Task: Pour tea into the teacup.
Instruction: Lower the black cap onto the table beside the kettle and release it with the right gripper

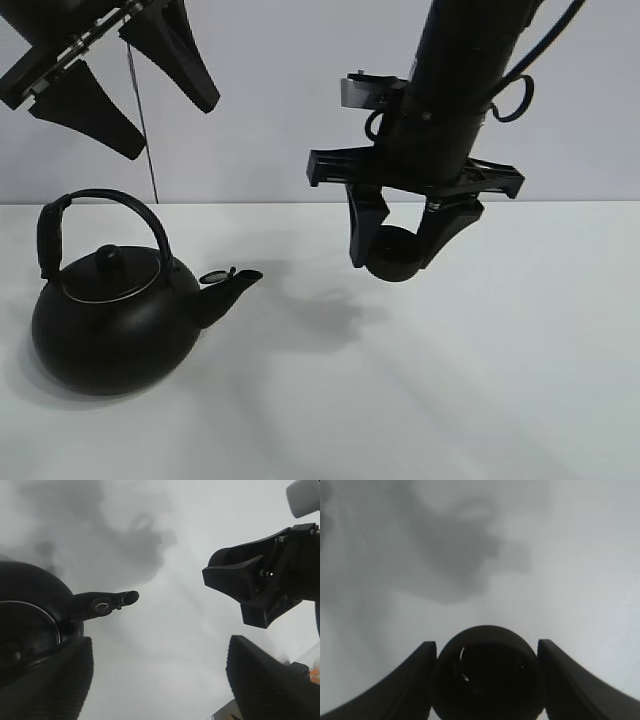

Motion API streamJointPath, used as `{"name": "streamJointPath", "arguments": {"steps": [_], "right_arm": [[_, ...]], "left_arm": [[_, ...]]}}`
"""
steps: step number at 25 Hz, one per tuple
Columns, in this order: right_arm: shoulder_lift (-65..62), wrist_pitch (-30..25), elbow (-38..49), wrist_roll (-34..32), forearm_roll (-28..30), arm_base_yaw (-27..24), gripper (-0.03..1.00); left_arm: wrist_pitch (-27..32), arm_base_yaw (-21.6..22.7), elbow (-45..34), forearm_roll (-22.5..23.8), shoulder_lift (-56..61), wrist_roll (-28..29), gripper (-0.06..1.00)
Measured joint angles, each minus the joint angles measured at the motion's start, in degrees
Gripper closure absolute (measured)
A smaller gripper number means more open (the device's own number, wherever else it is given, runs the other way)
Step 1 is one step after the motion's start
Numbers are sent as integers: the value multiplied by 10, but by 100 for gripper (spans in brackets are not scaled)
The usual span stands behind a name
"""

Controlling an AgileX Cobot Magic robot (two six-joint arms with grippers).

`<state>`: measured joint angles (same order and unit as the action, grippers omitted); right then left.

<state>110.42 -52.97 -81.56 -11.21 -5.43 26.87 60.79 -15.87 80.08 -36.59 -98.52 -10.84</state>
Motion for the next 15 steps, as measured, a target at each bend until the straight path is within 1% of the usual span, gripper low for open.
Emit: {"name": "streamJointPath", "arguments": {"steps": [7,11,15], "right_arm": [[60,-2,-71,-38,2,39,58],[101,-2,-100,-63,0,42,58],[127,-2,-105,-75,-5,42,58]], "left_arm": [[0,0,0,0,0,0,41],[0,0,0,0,0,0,41],[0,0,0,0,0,0,41]]}}
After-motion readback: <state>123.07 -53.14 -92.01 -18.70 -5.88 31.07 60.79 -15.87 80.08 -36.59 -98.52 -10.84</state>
